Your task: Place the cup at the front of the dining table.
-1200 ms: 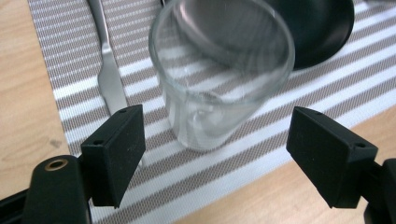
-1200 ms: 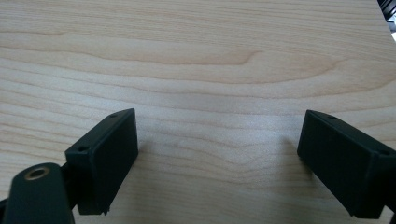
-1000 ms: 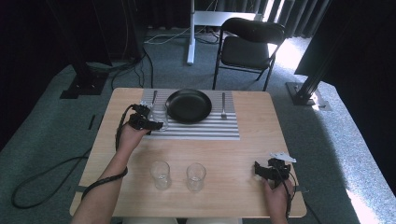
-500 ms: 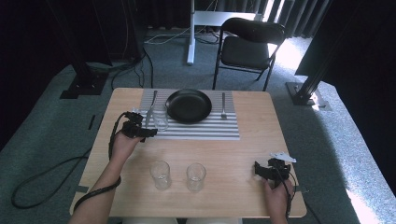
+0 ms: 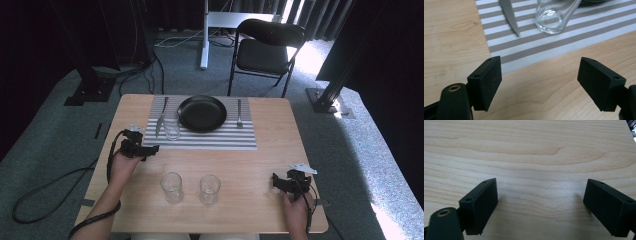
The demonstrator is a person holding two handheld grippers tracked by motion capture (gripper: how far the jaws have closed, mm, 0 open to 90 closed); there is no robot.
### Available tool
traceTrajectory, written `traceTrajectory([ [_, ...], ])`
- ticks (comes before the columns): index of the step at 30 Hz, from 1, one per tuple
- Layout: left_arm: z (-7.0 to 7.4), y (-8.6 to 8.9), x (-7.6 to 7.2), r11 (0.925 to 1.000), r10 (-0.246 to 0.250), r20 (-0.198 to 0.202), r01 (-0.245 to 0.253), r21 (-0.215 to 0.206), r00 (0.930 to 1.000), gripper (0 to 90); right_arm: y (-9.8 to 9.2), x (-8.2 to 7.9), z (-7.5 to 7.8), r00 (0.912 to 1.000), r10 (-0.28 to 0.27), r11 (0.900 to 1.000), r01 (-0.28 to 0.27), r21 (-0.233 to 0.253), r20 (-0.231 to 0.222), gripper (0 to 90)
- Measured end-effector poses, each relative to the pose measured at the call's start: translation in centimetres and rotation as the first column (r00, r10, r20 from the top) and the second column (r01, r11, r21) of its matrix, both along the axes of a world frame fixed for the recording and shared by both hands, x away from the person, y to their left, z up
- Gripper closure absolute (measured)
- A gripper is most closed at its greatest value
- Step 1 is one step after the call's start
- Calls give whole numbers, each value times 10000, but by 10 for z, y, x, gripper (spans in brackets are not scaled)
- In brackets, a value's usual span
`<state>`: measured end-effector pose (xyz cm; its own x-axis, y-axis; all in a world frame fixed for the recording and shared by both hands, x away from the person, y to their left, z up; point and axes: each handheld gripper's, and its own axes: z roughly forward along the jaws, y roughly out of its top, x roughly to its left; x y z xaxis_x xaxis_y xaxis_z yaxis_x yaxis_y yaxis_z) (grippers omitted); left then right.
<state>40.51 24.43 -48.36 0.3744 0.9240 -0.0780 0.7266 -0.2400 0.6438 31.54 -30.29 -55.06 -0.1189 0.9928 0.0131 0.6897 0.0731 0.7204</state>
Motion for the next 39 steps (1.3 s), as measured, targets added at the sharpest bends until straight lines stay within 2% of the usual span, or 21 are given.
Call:
traceTrajectory([
  [2,-1,2,-4,9999,-28,-94,27,-99,10000,203,0,0,0,10000,-2,10000,2,1,0,117],
  [6,-4,5,-12,10000,-3,2,3,21,10000,203,0,0,0,10000,-3,10000,3,2,-2,117],
  [7,-6,6,-15,9999,-2,-83,3,151,10000,203,0,0,0,10000,1,10000,-1,1,-1,117],
  [10,-10,8,-21,9998,-12,-142,15,180,9999,203,0,0,0,10000,1,10000,-1,1,0,117],
  [11,-11,8,-23,9995,3,-86,0,309,10000,203,0,0,0,10000,1,10000,-1,0,0,117],
  [19,-8,17,-38,9998,71,97,-72,188,9999,203,0,0,0,10000,0,10000,0,1,1,116],
  [22,-8,18,-45,9994,44,153,-49,334,9999,203,0,0,0,10000,0,10000,0,1,0,116],
  [26,-7,20,-53,9998,58,257,-63,167,9997,203,0,0,0,10000,-1,10000,1,1,-1,117],
  [32,-8,24,-66,9998,94,429,-101,160,9990,203,0,0,0,10000,-2,10000,2,1,-2,117],
  [36,-11,28,-74,9981,189,603,-224,566,9980,203,0,0,0,10000,2,10000,-2,-2,-1,117],
  [39,-15,32,-81,9984,323,570,-349,456,9979,203,0,0,0,10000,0,10000,0,-2,-2,117],
])
